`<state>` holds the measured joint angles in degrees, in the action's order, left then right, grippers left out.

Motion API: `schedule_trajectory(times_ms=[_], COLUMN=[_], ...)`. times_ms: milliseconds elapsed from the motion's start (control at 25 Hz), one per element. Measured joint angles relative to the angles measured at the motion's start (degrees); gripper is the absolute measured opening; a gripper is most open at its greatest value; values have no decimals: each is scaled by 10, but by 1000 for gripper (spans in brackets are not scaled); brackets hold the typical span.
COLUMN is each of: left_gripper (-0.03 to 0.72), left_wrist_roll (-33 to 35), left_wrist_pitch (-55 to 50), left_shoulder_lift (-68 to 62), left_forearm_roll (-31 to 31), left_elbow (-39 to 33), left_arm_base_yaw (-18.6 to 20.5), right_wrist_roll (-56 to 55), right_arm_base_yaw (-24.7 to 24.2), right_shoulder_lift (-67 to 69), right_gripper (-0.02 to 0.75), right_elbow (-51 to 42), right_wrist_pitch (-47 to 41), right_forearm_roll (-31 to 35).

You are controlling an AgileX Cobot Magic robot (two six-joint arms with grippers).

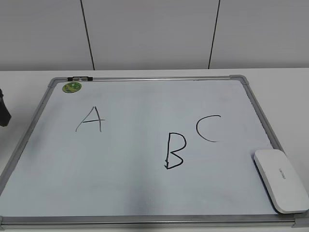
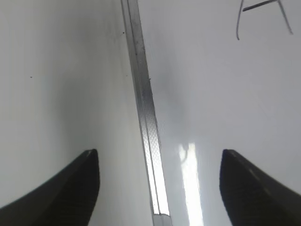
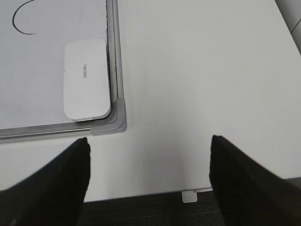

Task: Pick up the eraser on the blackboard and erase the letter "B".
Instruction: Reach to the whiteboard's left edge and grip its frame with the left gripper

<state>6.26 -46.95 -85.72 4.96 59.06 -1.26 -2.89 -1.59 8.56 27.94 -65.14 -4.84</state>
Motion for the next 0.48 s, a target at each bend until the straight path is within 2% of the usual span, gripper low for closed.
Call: schedule_trajectory(times_ms=[280, 480], left_gripper=[568, 554], left_wrist_roll=[11, 33], left_wrist_pitch=[6, 7], left_shoulder_lift=[-127, -194], left_forearm_roll=[4, 36], left_elbow=[52, 92], left_arm_base_yaw=[1, 18], right_wrist_roll=[0, 0], right_arm_base_yaw=[0, 0], right_shoulder_lift=[0, 0], right_gripper=[587, 587], right_elbow=[0, 0], right_wrist_pitch=[0, 0], right_forearm_roll=[0, 0])
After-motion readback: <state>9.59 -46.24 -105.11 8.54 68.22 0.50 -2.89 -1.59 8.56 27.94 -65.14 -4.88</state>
